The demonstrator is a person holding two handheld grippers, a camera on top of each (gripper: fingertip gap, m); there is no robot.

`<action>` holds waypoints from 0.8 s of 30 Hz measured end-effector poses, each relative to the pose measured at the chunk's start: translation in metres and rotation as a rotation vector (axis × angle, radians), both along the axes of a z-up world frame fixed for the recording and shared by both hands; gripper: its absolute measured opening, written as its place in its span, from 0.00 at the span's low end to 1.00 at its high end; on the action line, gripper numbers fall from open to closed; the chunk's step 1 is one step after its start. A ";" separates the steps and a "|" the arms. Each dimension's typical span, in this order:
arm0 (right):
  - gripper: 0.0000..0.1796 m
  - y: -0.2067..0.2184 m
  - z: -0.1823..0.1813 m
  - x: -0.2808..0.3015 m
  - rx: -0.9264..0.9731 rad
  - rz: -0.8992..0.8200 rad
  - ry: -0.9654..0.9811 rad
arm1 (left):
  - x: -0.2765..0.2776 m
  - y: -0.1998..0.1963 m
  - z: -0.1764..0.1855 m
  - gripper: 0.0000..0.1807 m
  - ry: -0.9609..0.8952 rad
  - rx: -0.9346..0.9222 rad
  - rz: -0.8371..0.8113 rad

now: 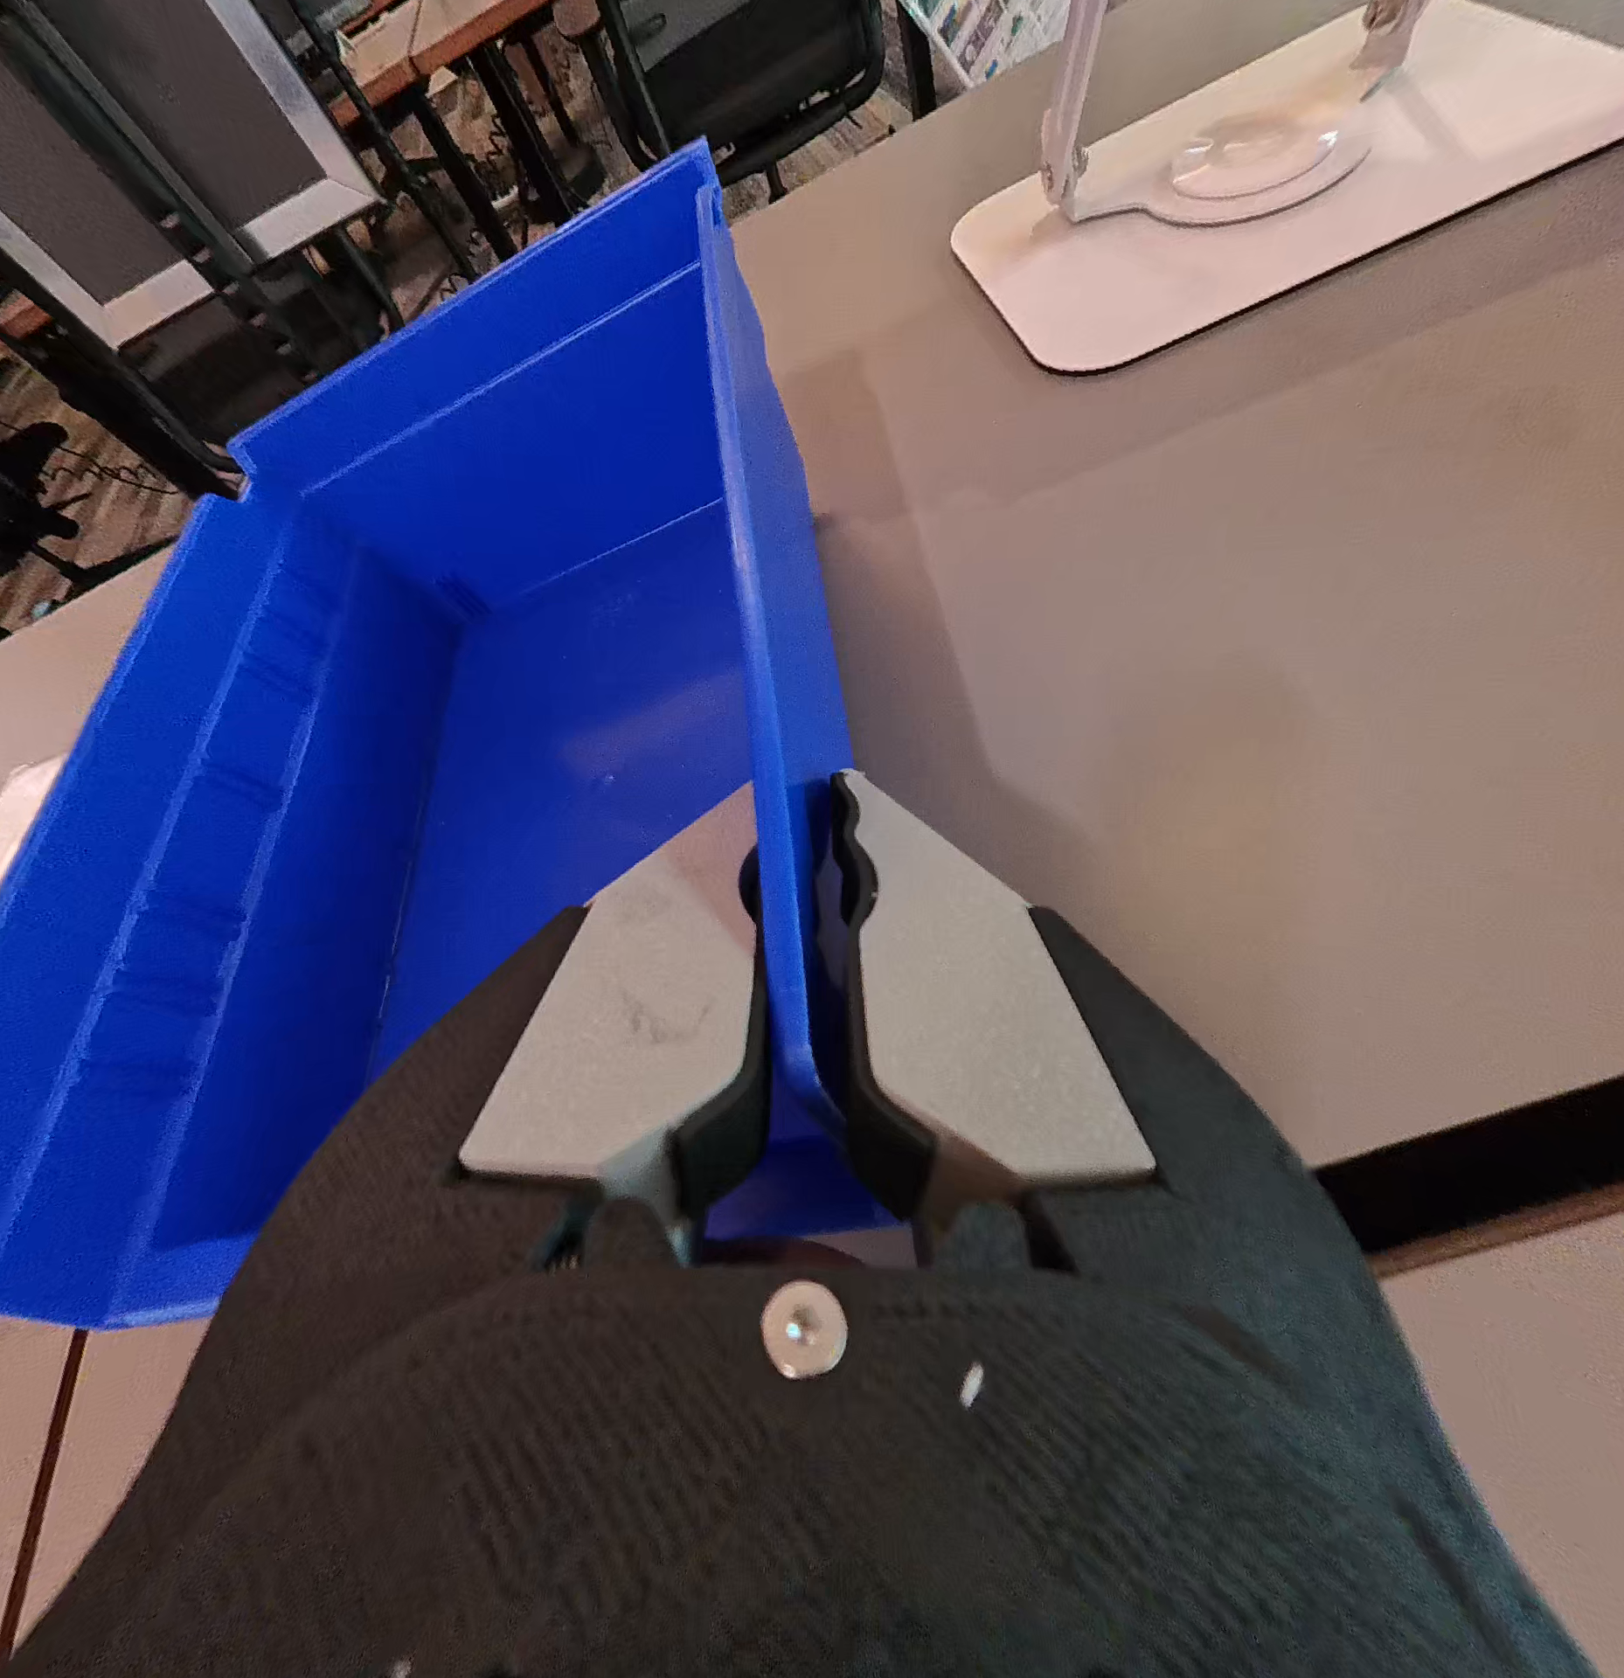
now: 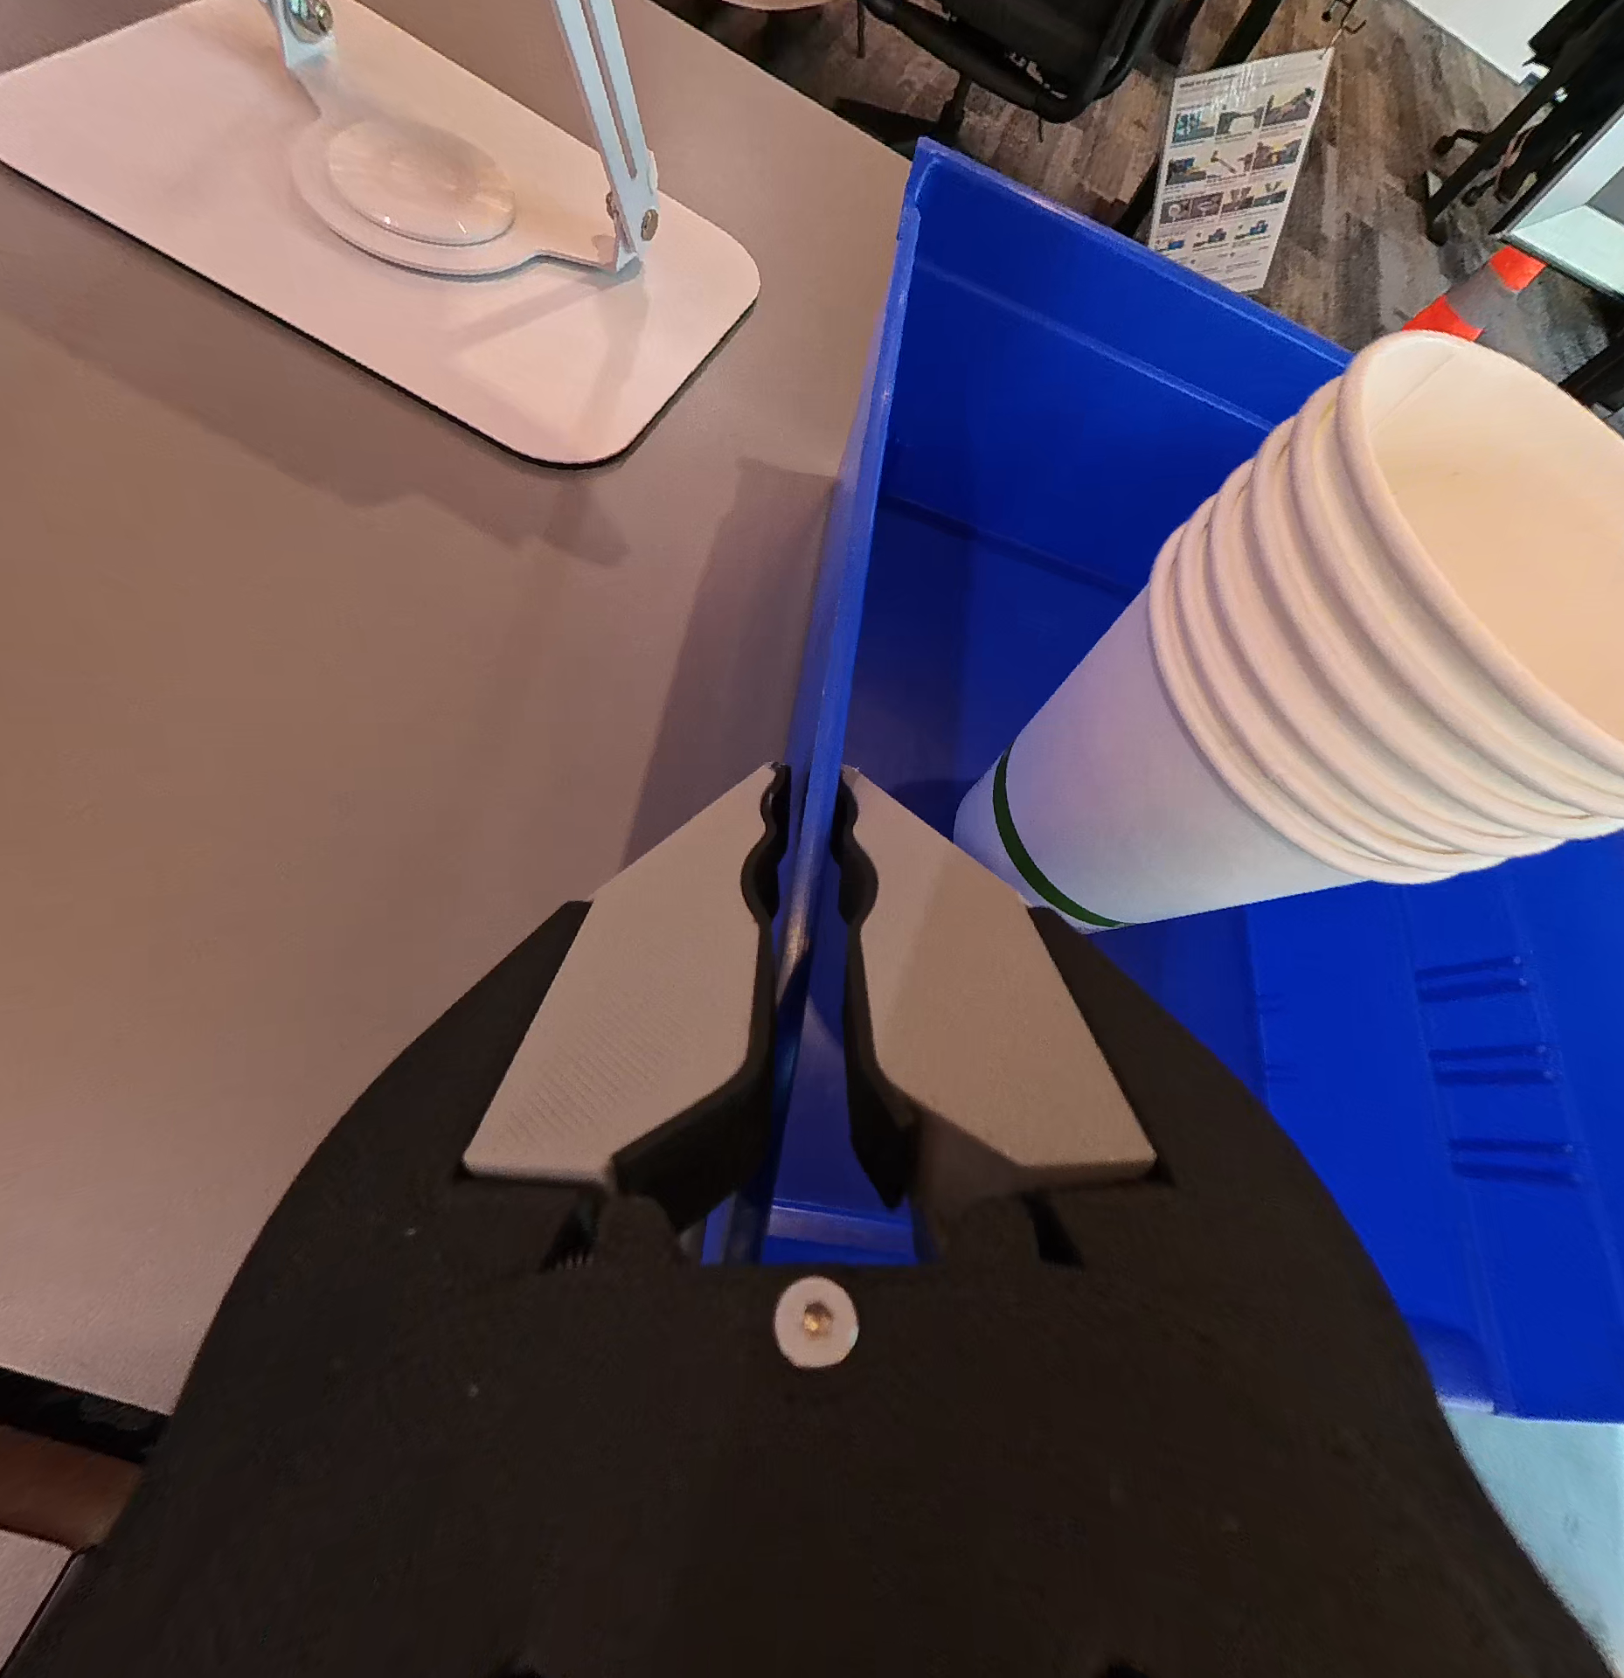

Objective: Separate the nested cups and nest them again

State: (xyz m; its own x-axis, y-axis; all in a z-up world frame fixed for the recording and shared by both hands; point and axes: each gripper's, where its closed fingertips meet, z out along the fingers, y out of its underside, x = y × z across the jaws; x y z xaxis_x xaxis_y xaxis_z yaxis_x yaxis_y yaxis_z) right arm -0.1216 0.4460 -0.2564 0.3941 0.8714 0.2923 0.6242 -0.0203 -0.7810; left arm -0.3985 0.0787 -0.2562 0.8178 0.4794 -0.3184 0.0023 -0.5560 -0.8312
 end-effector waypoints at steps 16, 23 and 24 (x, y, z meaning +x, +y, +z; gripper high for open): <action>0.02 -0.070 0.000 0.050 -0.066 0.180 -0.061 | 0.025 -0.088 0.047 0.03 -0.030 0.094 -0.044; 0.02 -0.157 0.002 0.039 -0.041 0.365 -0.111 | 0.045 -0.117 0.076 0.03 0.012 0.131 -0.068; 0.01 -0.169 0.002 0.033 -0.023 0.383 -0.122 | 0.048 -0.119 0.079 0.03 0.028 0.126 -0.068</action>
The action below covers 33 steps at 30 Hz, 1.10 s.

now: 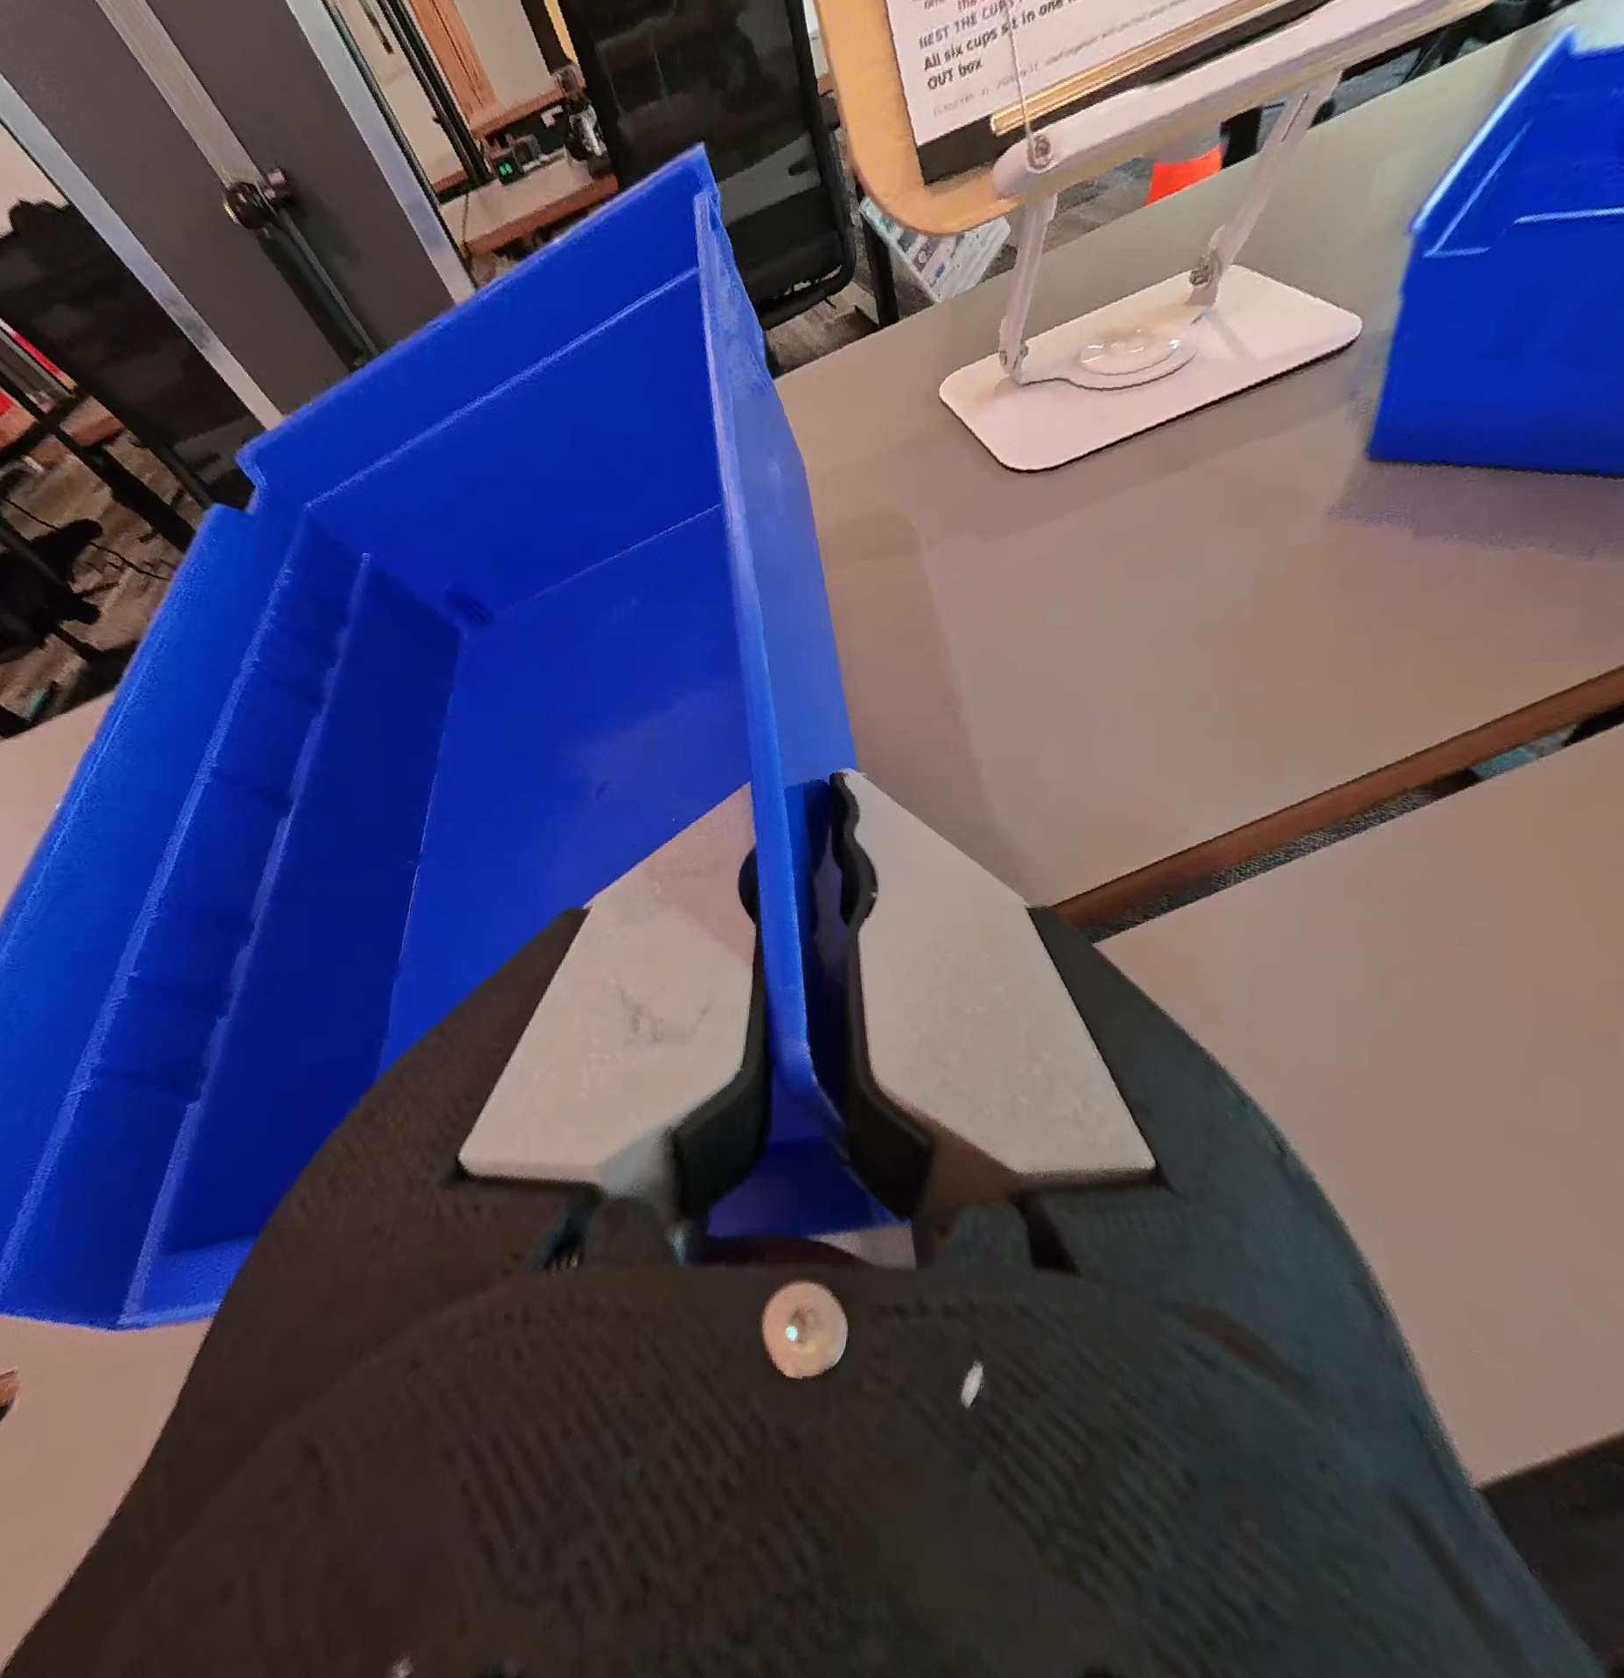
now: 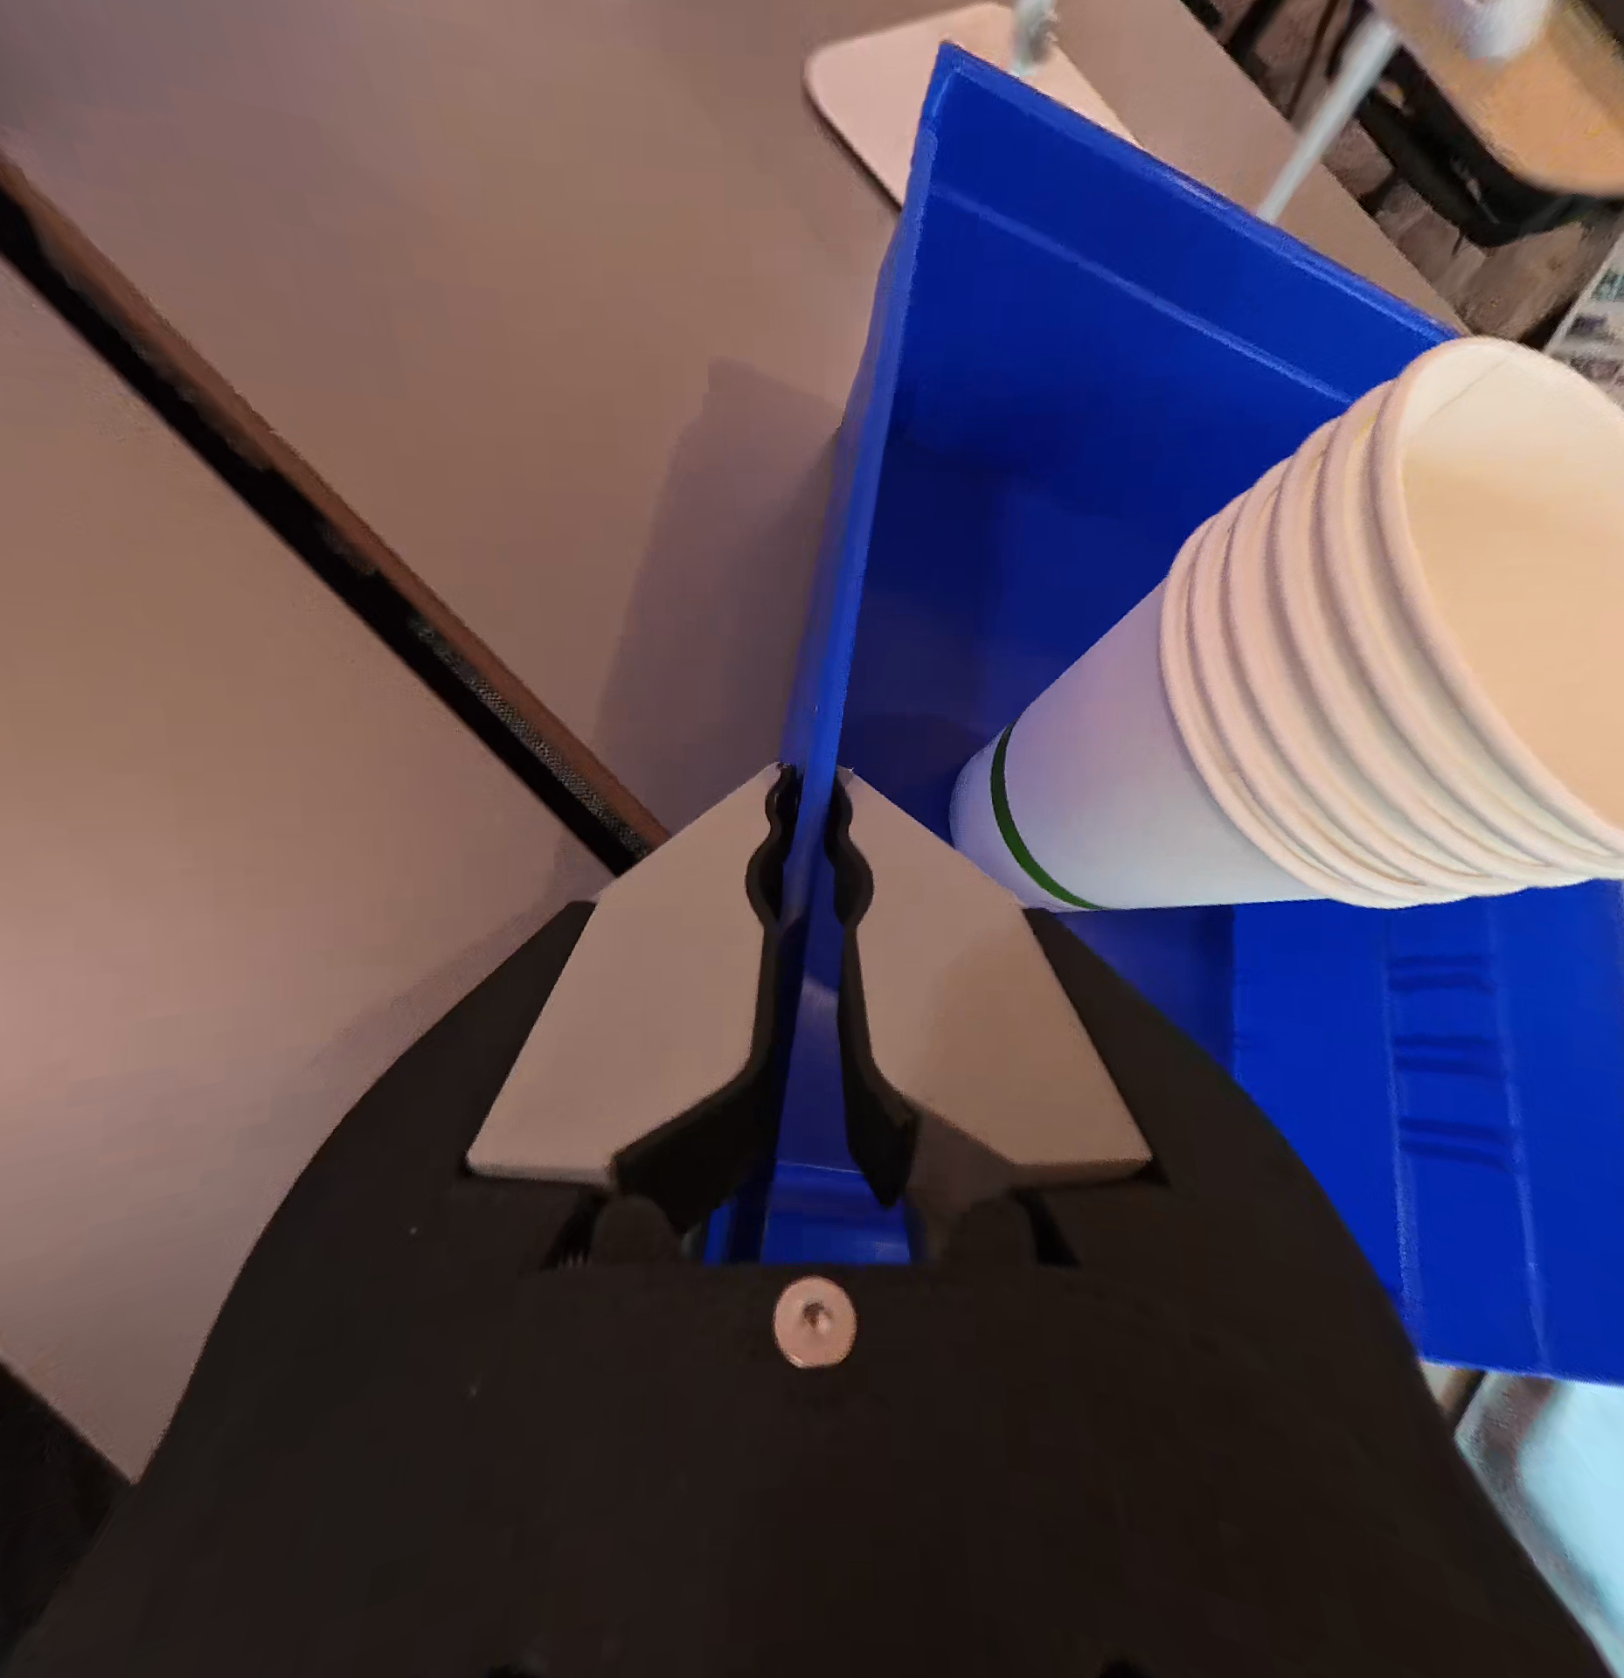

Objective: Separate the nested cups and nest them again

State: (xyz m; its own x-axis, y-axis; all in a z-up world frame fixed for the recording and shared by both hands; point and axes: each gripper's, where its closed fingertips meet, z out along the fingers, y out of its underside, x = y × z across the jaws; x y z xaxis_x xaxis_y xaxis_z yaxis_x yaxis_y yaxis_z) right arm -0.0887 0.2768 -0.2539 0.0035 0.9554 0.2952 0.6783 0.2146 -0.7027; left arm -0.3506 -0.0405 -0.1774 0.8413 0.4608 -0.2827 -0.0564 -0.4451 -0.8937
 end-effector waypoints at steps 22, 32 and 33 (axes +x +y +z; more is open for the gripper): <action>0.03 -0.233 0.019 -0.265 0.139 0.291 0.054 | 0.003 -0.074 0.005 0.03 0.017 0.044 0.100; 0.00 -0.179 0.084 -0.179 0.102 0.393 0.209 | 0.000 -0.095 0.008 0.03 0.019 0.062 0.123; 0.00 -0.170 0.077 -0.168 0.068 0.410 0.164 | 0.000 -0.097 0.009 0.03 0.021 0.060 0.127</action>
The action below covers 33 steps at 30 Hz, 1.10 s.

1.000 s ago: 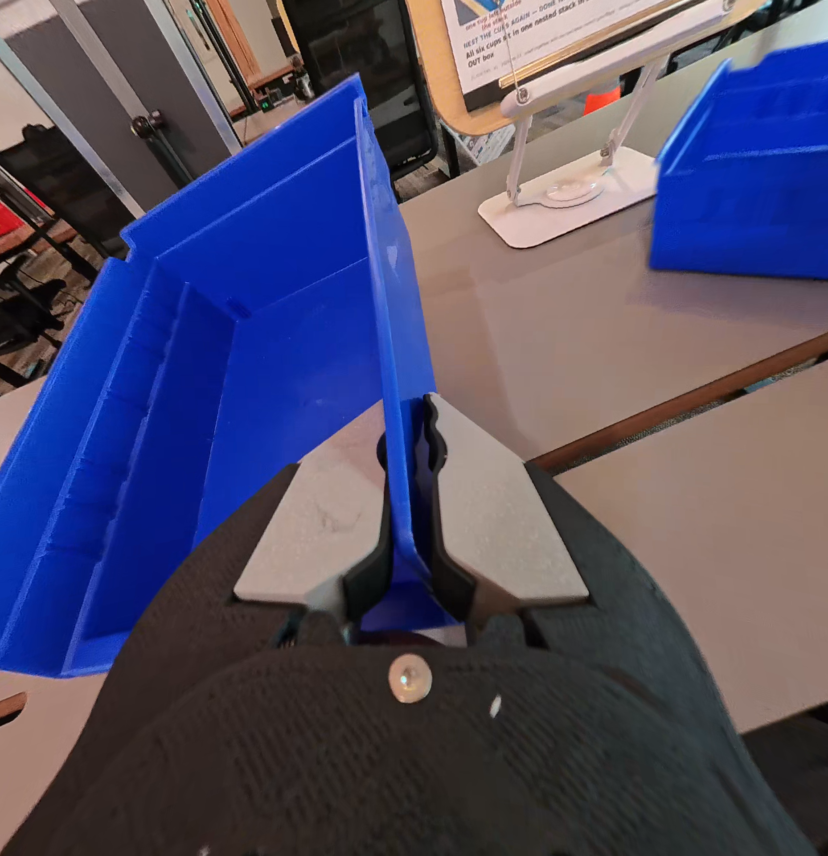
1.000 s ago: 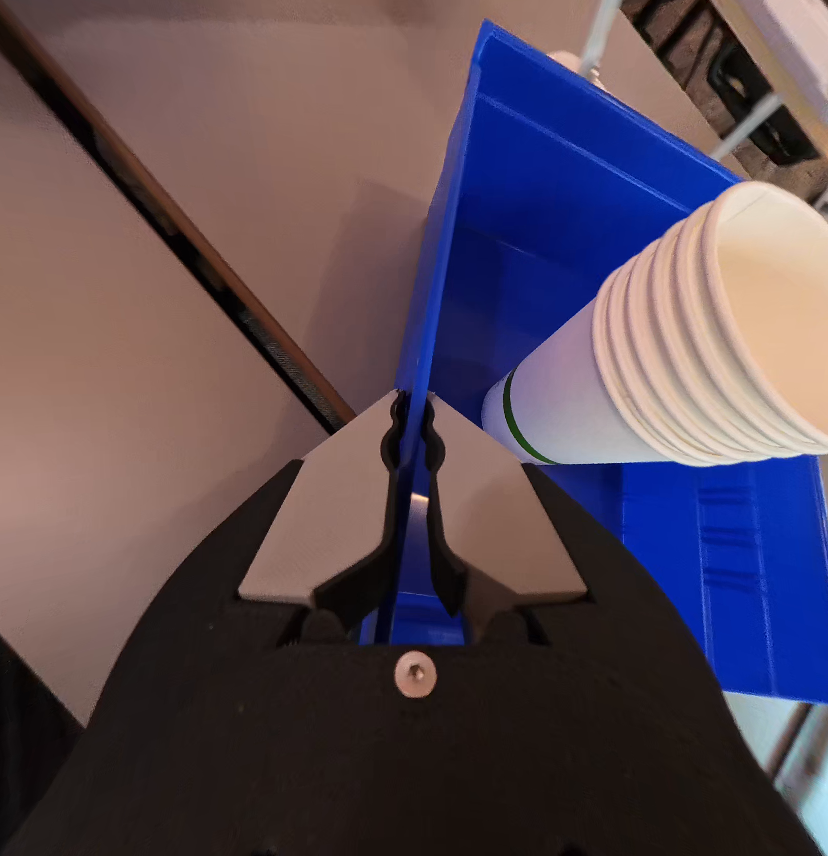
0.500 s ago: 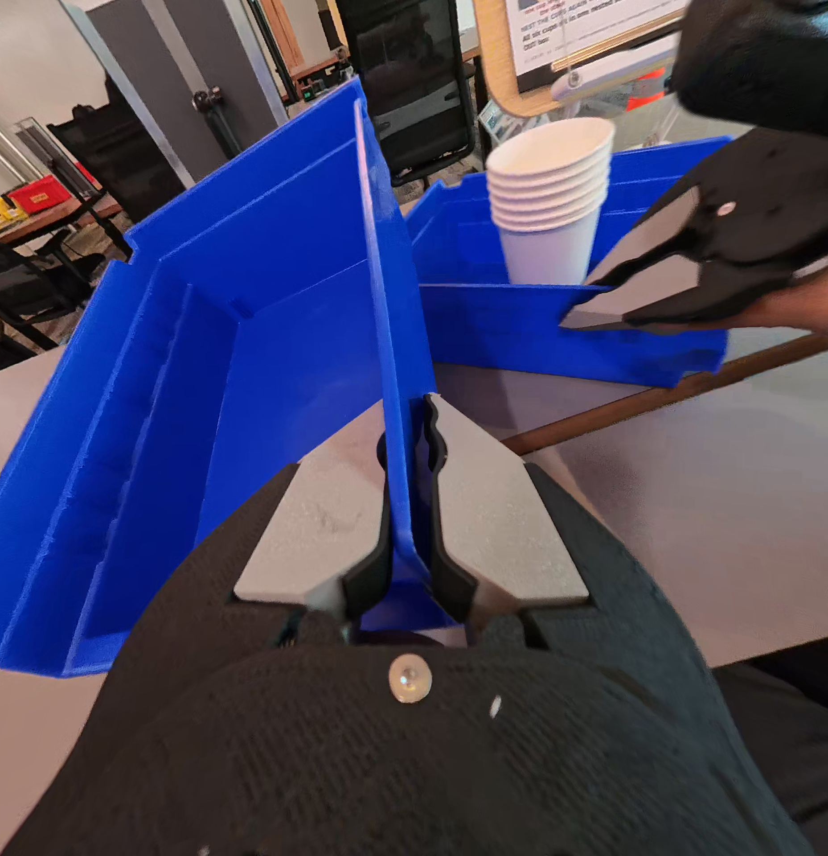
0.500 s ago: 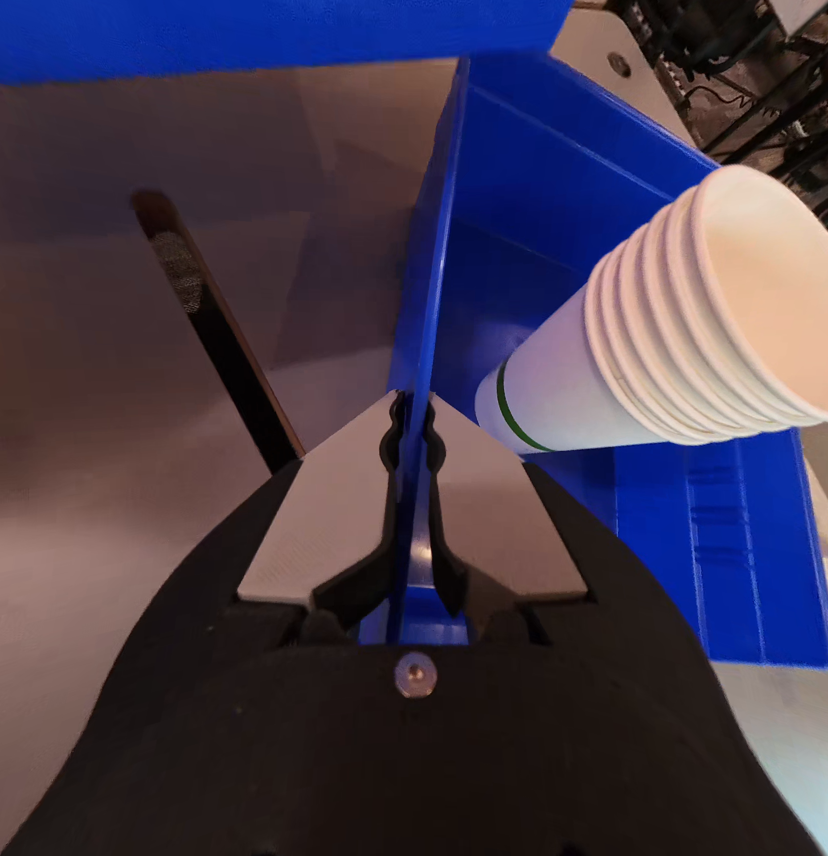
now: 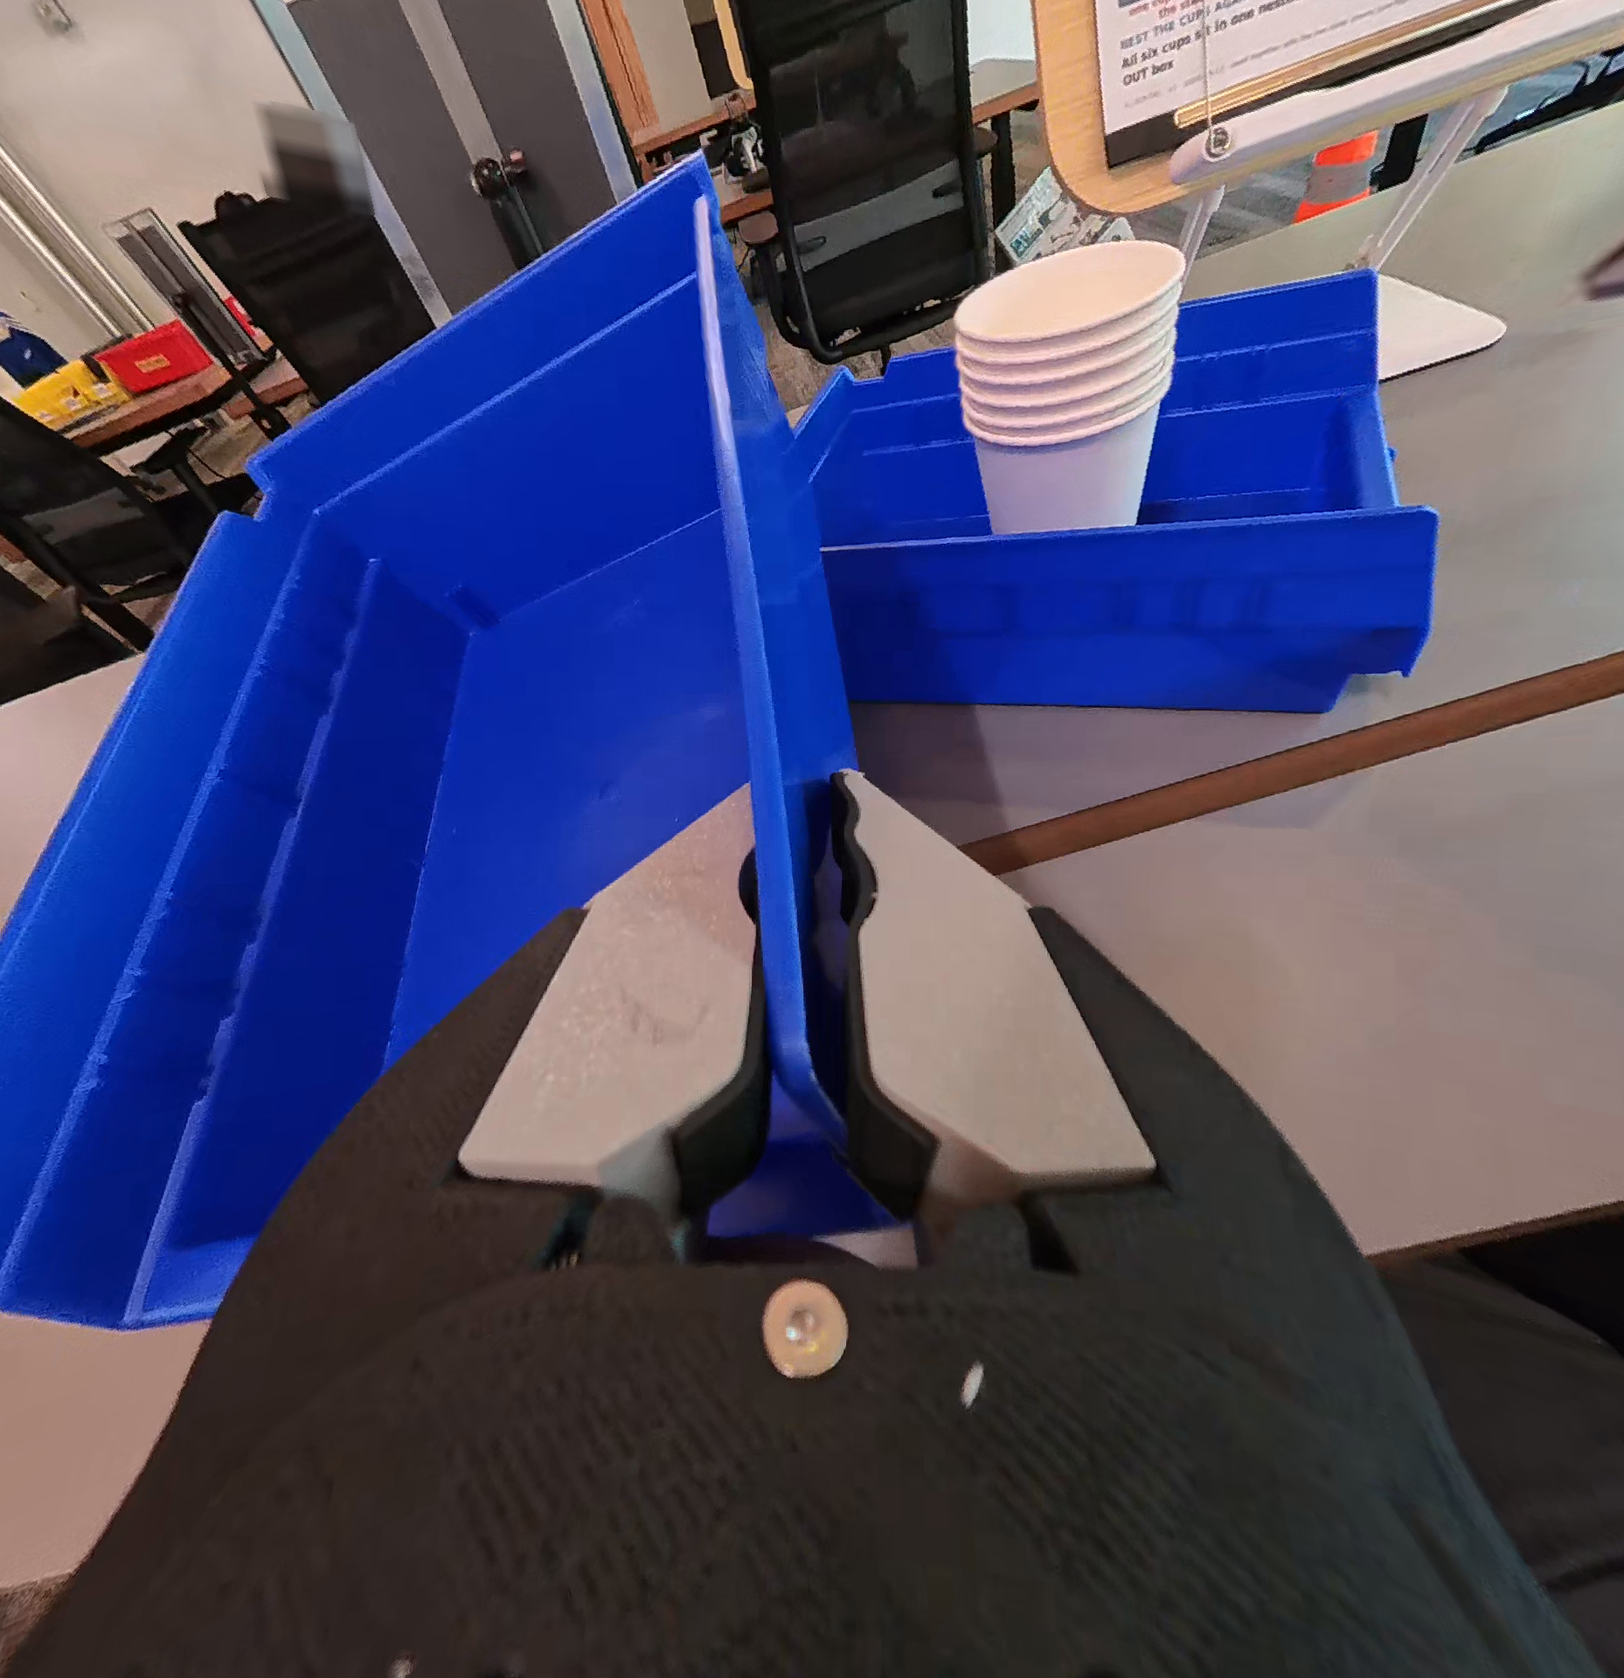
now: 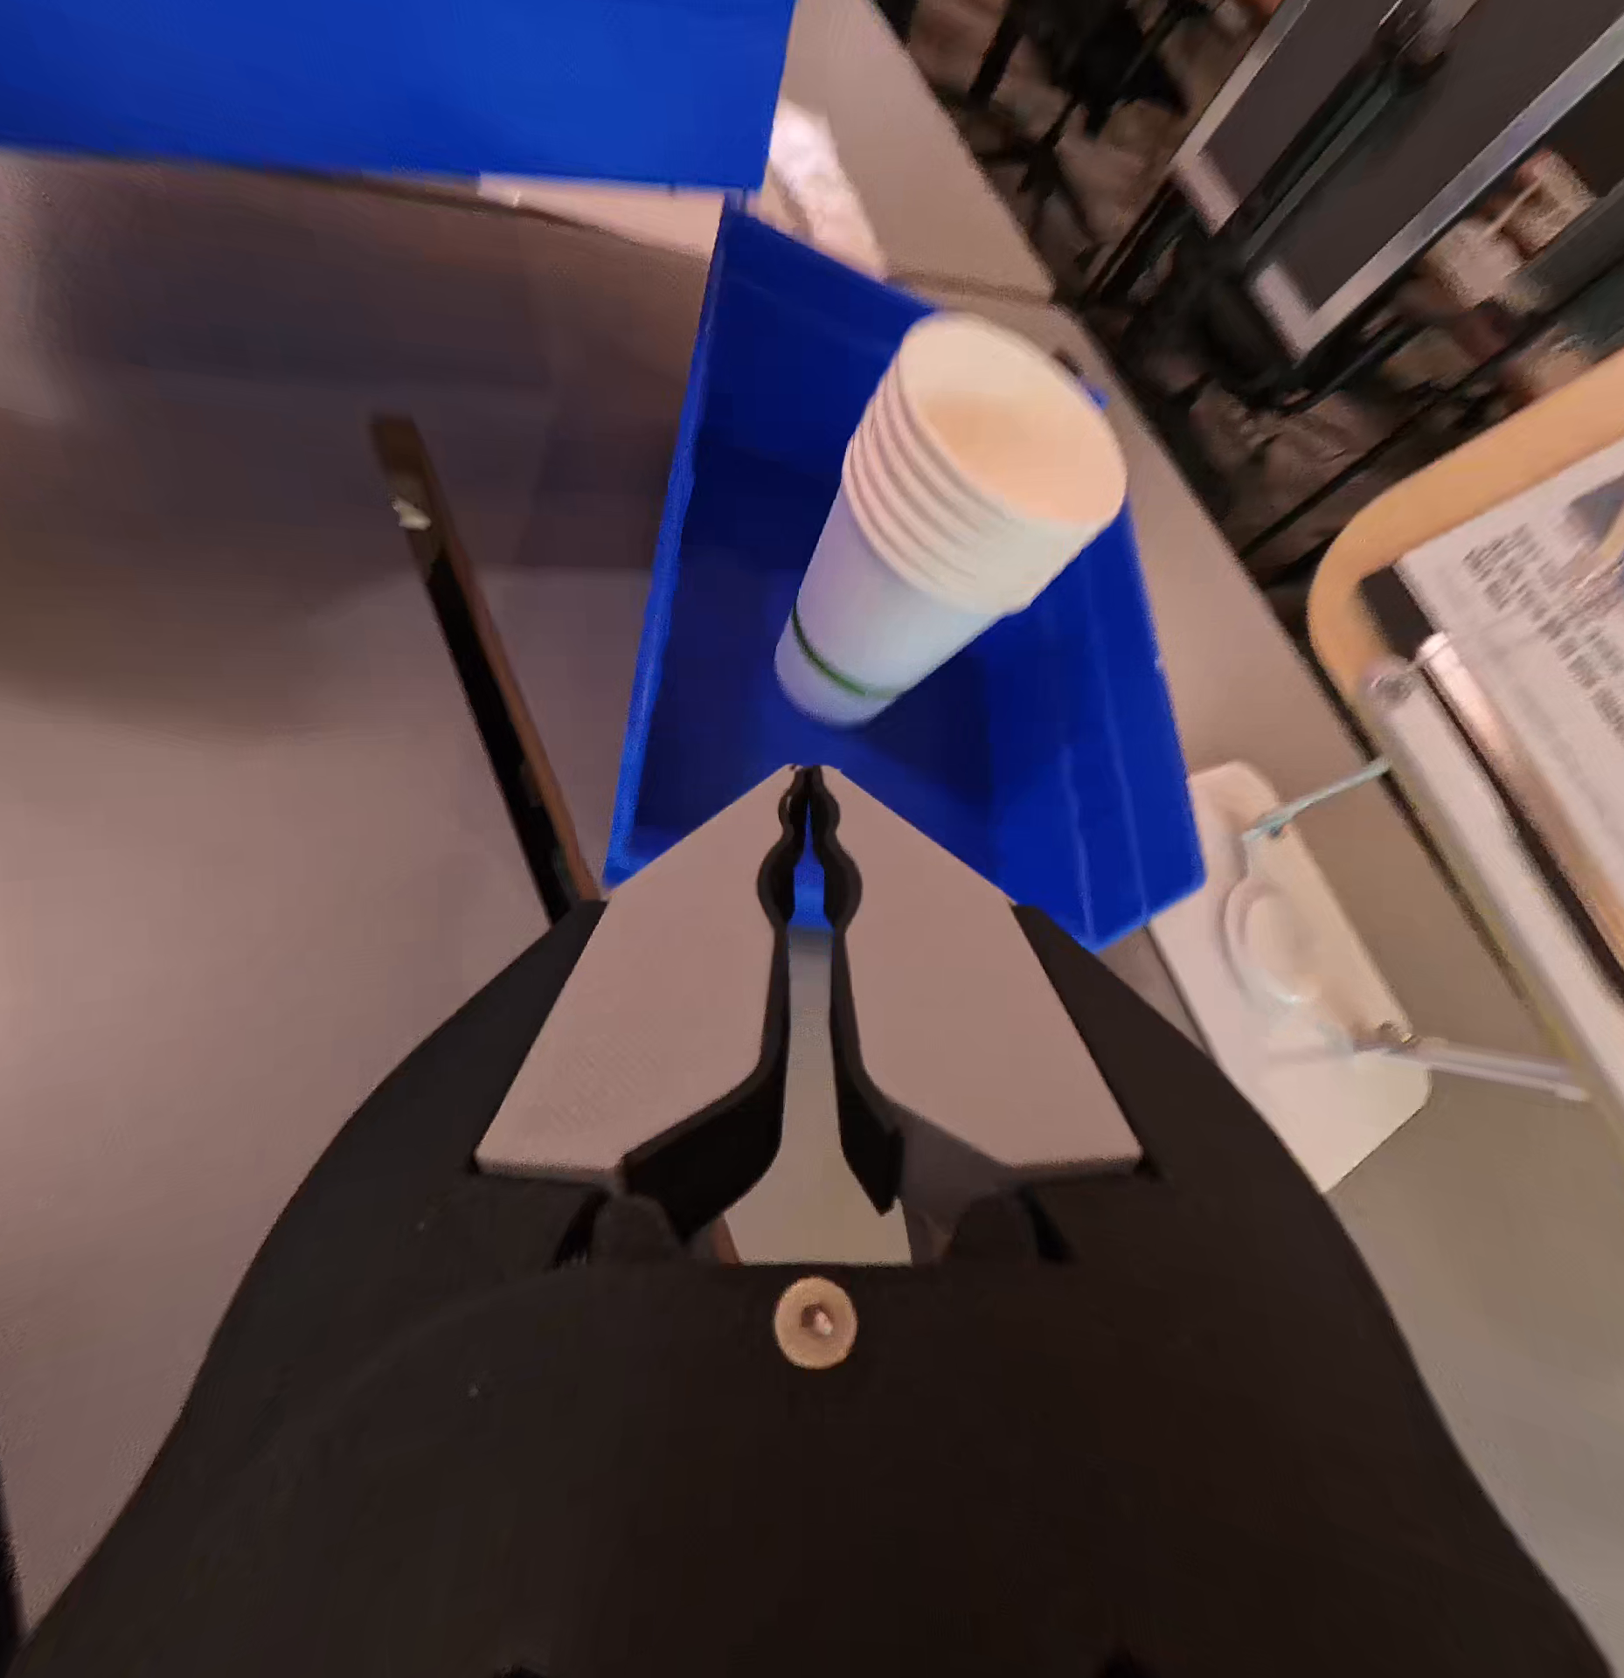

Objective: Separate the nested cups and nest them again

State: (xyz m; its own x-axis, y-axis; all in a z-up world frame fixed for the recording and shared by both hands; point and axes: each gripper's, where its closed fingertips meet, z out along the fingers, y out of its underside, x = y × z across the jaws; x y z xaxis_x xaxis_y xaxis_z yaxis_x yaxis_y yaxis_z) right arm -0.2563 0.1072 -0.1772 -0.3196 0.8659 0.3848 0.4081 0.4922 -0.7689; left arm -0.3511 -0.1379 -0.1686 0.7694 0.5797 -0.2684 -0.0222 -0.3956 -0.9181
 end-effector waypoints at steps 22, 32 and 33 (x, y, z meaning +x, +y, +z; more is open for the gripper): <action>0.00 -0.144 -0.102 -0.114 -0.231 0.189 -0.150 | 0.002 -0.023 0.019 0.03 0.012 -0.005 0.055; 0.00 -0.107 -0.038 -0.035 -0.246 0.275 -0.055 | 0.035 -0.026 0.049 0.03 0.087 -0.018 0.009; 0.00 -0.088 -0.029 -0.016 -0.259 0.266 -0.029 | 0.042 -0.020 0.053 0.03 0.091 -0.011 -0.013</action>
State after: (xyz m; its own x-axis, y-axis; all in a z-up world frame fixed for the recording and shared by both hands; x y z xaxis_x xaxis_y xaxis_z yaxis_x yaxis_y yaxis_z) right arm -0.2726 0.0195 -0.2065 -0.5539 0.8187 0.1511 0.3161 0.3747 -0.8716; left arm -0.3095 -0.1574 -0.1161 0.7491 0.5663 -0.3438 -0.1105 -0.4048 -0.9077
